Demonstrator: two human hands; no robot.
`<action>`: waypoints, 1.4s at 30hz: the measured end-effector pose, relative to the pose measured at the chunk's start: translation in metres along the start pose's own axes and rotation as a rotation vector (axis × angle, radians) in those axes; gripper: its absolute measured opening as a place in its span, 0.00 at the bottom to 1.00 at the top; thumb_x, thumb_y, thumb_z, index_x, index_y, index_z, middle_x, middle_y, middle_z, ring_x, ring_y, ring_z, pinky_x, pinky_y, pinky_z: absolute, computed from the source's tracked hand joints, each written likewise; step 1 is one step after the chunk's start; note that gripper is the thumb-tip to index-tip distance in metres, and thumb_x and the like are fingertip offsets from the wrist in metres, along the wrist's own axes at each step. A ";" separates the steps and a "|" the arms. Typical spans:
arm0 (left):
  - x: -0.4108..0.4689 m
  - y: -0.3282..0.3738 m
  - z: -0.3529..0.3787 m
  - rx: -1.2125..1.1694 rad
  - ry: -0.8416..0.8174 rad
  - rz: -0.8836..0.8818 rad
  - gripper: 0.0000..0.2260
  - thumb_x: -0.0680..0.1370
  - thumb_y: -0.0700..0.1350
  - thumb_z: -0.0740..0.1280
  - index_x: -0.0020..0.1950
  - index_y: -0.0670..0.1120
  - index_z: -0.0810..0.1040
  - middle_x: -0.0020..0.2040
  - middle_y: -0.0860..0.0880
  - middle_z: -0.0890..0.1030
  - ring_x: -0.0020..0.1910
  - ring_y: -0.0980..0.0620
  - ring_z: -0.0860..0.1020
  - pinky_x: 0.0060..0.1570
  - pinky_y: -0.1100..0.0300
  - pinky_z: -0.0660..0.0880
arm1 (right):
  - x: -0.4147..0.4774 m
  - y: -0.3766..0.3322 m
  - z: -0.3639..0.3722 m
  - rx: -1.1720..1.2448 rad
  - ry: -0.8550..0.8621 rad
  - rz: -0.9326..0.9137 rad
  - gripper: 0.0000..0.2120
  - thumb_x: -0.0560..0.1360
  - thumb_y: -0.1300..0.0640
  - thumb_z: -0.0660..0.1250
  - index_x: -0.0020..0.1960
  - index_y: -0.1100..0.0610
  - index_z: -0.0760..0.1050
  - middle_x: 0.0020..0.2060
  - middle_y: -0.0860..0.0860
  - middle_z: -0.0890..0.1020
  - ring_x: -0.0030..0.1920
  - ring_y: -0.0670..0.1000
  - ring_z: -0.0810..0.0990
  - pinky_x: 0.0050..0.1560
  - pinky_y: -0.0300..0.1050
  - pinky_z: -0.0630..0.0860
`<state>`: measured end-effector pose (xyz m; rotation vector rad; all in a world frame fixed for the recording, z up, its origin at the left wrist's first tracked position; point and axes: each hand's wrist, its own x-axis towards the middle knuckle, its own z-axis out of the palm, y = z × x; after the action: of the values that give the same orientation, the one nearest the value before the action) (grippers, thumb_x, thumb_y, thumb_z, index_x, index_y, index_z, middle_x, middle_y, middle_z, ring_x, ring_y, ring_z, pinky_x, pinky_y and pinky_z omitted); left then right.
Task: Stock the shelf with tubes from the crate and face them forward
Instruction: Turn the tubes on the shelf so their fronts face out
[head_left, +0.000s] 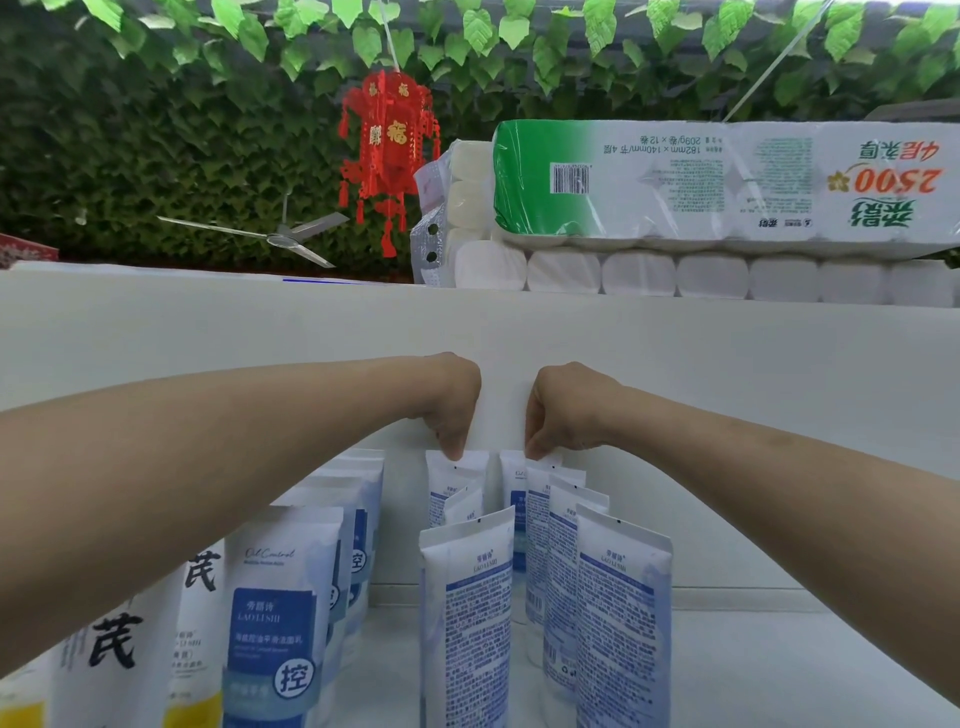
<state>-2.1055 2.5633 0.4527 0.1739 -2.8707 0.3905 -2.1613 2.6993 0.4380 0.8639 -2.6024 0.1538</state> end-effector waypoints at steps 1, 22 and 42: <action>0.000 0.000 0.000 -0.004 -0.001 -0.003 0.17 0.74 0.50 0.74 0.59 0.43 0.82 0.57 0.46 0.82 0.57 0.47 0.78 0.50 0.61 0.71 | 0.000 0.000 0.000 -0.004 0.001 0.000 0.09 0.68 0.53 0.78 0.47 0.54 0.85 0.41 0.49 0.82 0.47 0.52 0.81 0.42 0.41 0.75; 0.007 -0.001 0.000 -0.025 -0.042 -0.011 0.18 0.73 0.49 0.75 0.59 0.43 0.81 0.51 0.48 0.79 0.50 0.49 0.75 0.54 0.60 0.72 | 0.002 0.001 0.000 0.024 0.020 -0.019 0.07 0.67 0.52 0.79 0.43 0.52 0.85 0.38 0.47 0.82 0.45 0.50 0.80 0.47 0.44 0.79; -0.030 -0.019 -0.017 -0.247 -0.249 -0.172 0.22 0.75 0.63 0.67 0.36 0.45 0.82 0.35 0.50 0.74 0.35 0.50 0.67 0.38 0.58 0.68 | -0.039 0.001 -0.046 0.233 -0.399 -0.076 0.20 0.78 0.36 0.59 0.52 0.47 0.85 0.45 0.46 0.84 0.45 0.47 0.75 0.45 0.42 0.70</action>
<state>-2.0697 2.5521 0.4660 0.4482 -3.0806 -0.0217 -2.1182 2.7314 0.4650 1.1774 -2.9541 0.2949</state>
